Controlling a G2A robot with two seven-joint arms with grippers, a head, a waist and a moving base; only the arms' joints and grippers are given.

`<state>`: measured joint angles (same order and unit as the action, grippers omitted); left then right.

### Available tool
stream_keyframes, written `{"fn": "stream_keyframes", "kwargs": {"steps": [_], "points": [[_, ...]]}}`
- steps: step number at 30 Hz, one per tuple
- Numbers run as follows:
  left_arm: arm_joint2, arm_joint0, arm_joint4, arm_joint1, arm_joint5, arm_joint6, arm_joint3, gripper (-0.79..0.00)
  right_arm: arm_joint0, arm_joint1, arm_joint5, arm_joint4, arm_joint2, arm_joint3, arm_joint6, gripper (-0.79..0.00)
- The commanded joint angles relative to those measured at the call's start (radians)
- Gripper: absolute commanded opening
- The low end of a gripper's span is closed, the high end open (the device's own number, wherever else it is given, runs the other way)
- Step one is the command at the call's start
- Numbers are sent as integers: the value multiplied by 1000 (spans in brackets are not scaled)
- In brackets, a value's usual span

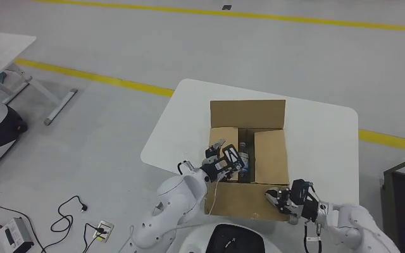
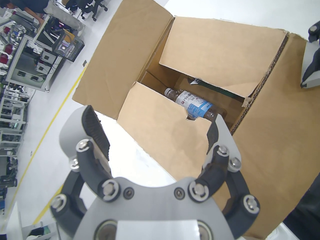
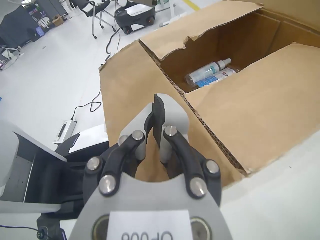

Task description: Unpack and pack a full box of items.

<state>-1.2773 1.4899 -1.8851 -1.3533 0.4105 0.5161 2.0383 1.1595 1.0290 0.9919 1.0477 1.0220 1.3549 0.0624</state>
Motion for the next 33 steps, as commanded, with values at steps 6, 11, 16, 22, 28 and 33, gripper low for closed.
{"fn": "stream_keyframes", "kwargs": {"steps": [6, 11, 16, 22, 28, 33], "points": [[7, -26, 71, -4, -35, 20, -24, 0, -18, 11, -27, 46, -19, -31, -73, -785], [21, -55, 127, -9, -69, 32, -50, 0, 20, 6, -101, 6, 70, -15, -281, -785], [24, -65, 168, -12, -93, 36, -61, 0, 96, -7, -227, -43, 183, -3, -368, -785], [24, -65, 168, -12, -93, 36, -61, 0, 113, 1, -371, -101, 191, -52, -281, -785], [24, -65, 168, -12, -93, 36, -61, 0, 73, 30, -437, -132, 113, -118, -231, -785], [24, -65, 168, -12, -93, 36, -61, 0, 36, 53, -408, -137, 46, -160, -225, -785]]}}
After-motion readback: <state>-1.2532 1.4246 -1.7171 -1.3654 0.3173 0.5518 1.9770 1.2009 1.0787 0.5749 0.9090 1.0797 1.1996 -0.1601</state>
